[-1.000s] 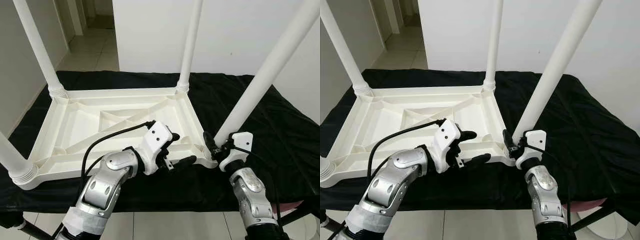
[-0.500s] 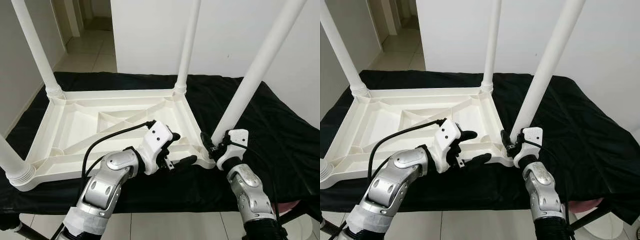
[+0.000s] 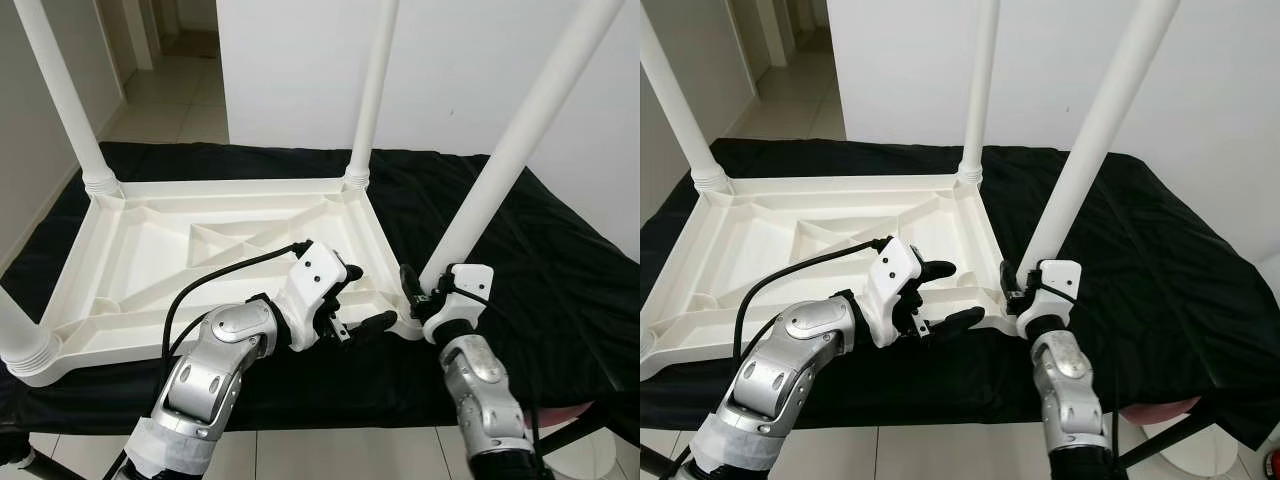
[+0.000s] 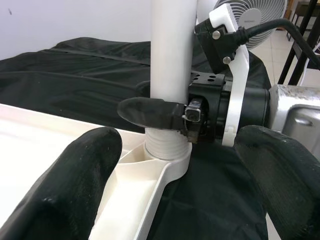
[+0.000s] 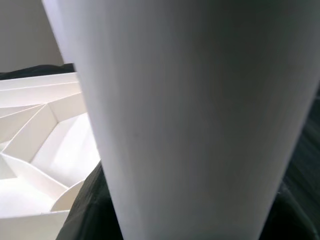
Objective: Building children table
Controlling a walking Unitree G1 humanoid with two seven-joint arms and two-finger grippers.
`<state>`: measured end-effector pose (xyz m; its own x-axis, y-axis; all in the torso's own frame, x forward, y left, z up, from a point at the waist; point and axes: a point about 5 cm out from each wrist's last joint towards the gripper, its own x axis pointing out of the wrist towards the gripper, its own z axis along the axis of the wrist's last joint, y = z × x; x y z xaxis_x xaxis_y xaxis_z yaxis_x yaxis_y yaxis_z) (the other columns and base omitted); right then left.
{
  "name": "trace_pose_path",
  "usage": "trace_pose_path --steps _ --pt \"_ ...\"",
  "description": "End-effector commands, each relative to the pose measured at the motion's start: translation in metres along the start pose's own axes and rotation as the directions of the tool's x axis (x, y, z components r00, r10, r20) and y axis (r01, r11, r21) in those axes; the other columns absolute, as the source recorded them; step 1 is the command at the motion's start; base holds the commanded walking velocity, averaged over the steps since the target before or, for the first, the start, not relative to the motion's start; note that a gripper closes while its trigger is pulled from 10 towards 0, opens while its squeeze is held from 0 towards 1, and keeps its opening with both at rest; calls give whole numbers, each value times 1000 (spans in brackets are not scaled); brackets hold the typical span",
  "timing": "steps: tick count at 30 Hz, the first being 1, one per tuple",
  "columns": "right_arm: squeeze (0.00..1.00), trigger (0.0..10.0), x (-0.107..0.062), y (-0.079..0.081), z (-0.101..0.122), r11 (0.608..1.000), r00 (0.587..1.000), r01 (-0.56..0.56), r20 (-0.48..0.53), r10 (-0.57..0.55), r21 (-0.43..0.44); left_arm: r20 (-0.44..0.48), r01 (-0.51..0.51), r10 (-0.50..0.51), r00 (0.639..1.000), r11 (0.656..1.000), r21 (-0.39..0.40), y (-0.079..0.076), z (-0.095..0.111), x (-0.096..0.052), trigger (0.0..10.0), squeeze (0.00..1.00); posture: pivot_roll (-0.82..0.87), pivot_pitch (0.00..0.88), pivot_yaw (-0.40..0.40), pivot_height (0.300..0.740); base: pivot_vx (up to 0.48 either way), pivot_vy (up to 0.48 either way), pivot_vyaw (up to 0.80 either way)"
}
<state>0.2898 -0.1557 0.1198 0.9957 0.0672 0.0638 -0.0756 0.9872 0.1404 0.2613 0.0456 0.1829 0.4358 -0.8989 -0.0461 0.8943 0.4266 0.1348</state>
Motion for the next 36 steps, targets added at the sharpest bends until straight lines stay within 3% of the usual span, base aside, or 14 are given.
trace_pose_path --steps 1,8,16,22,27,32,36 --pt "0 10000 -4 7 -20 990 991 88 -114 -75 110 1 -78 78 997 997 11 1 1 0 10000 0 -73 0 -18 740 0 0 0" --pt "0 10000 -1 20 -11 961 967 241 -116 -227 135 7 -55 55 998 998 9 -2 2 1 10000 0 -68 0 -31 740 0 0 0" --pt "0 10000 -4 34 -9 969 976 207 -102 -194 135 6 -51 51 999 999 4 -5 1 1 10000 0 -65 0 -39 740 0 0 0" --pt "0 10000 -5 33 -7 970 975 212 -87 -202 122 6 -50 50 999 999 4 -6 1 1 10000 0 -65 0 -44 740 0 0 0" --pt "0 10000 -10 17 -6 920 934 357 -80 -348 163 5 -54 54 999 999 5 -6 1 1 10000 0 -60 0 -51 740 0 0 0" --pt "0 10000 -13 4 -6 889 907 422 -80 -414 179 4 -53 53 999 999 5 -7 0 1 10000 0 -59 0 -52 740 0 0 0" --pt "0 10000 -14 10 -3 926 935 354 -19 -355 130 2 -54 54 999 999 4 -7 0 0 10000 0 -60 0 -49 740 0 0 0"
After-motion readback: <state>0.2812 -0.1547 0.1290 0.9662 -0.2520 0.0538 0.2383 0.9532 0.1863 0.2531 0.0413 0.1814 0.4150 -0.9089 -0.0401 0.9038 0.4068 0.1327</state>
